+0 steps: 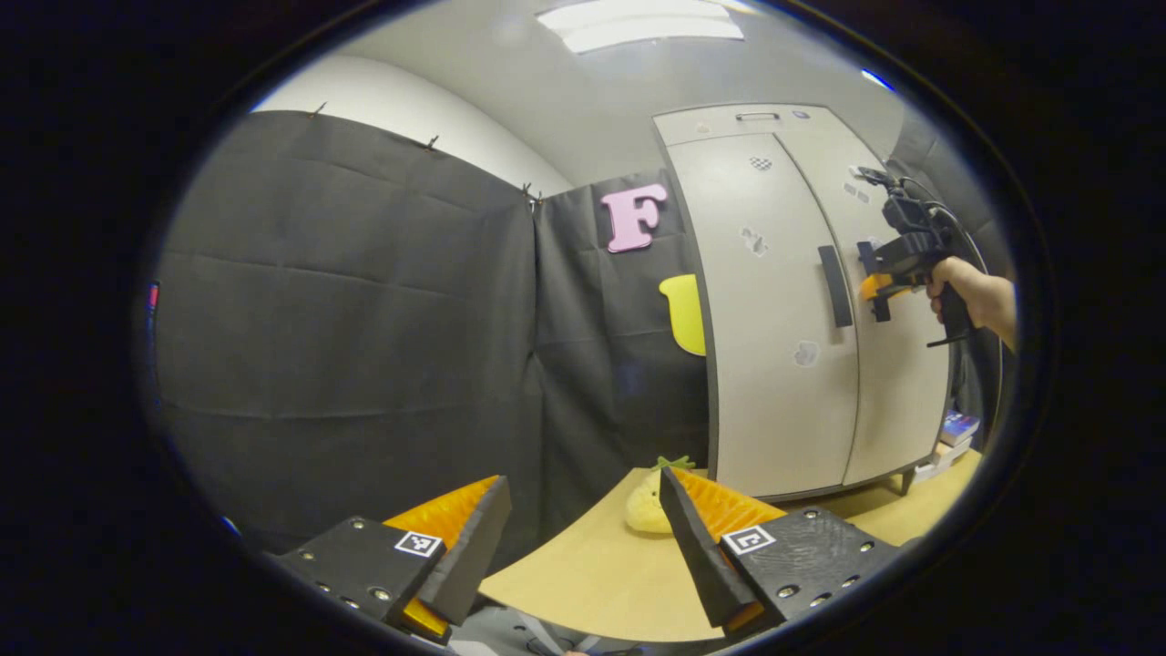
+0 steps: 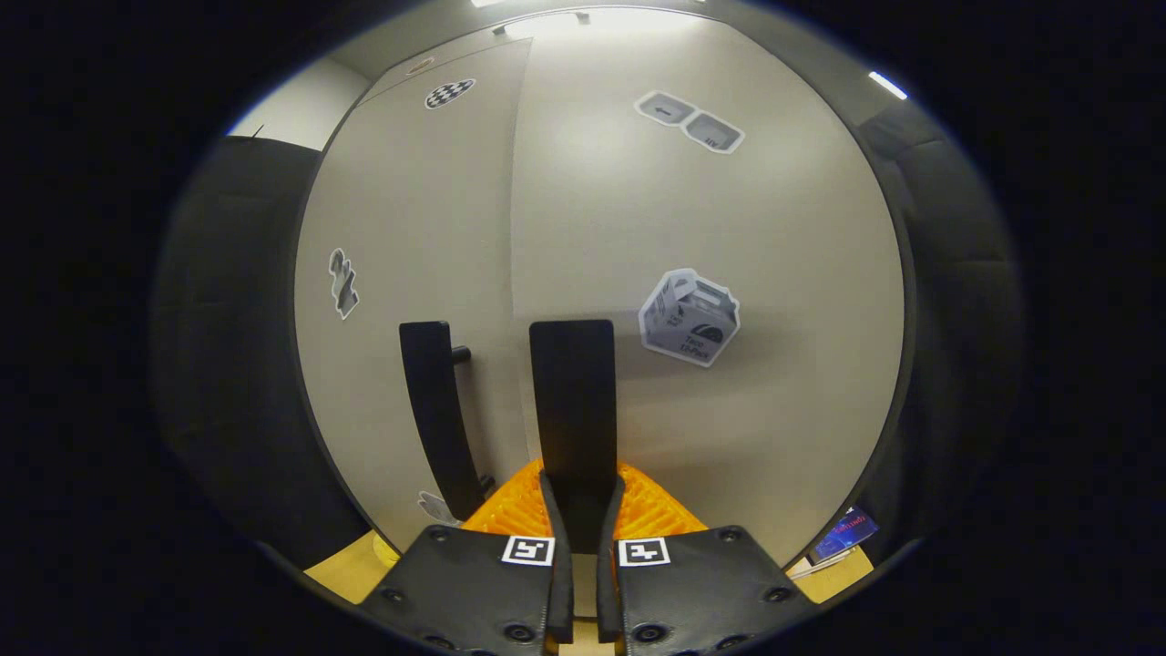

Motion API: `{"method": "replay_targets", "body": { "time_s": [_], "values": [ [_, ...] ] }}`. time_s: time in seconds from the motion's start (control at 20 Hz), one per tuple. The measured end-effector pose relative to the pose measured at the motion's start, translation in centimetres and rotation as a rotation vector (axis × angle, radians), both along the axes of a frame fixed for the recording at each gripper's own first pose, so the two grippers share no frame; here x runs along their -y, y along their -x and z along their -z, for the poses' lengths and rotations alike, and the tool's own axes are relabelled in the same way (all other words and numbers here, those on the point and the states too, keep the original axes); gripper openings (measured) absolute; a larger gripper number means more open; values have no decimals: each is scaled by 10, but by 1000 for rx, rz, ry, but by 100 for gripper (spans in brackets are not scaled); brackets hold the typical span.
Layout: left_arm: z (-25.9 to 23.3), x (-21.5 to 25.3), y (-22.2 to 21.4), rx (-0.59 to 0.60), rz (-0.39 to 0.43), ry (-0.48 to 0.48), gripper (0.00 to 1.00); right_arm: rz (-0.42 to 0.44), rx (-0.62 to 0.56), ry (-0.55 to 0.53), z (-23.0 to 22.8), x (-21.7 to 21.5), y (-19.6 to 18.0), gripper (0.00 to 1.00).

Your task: Open the right door of the double-door shoe cabinet with the right hand, and open the left door with the left hand.

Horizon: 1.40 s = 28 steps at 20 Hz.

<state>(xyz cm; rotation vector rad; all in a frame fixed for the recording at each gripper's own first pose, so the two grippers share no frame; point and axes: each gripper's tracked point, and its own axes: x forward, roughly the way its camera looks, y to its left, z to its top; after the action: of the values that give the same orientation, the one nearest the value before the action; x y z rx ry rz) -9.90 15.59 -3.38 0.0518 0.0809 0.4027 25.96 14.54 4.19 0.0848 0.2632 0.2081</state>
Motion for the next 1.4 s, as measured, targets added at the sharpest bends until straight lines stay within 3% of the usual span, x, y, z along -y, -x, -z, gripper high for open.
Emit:
{"method": "replay_targets", "body": {
  "time_s": [0.7,1.4],
  "values": [
    [-5,41,-27,25,126,18,95,-143,-29,-11,-12,2,31,11],
    [-20,98,-60,51,274,-2,95,-189,-16,3,-24,18,48,12]
  ]
}}
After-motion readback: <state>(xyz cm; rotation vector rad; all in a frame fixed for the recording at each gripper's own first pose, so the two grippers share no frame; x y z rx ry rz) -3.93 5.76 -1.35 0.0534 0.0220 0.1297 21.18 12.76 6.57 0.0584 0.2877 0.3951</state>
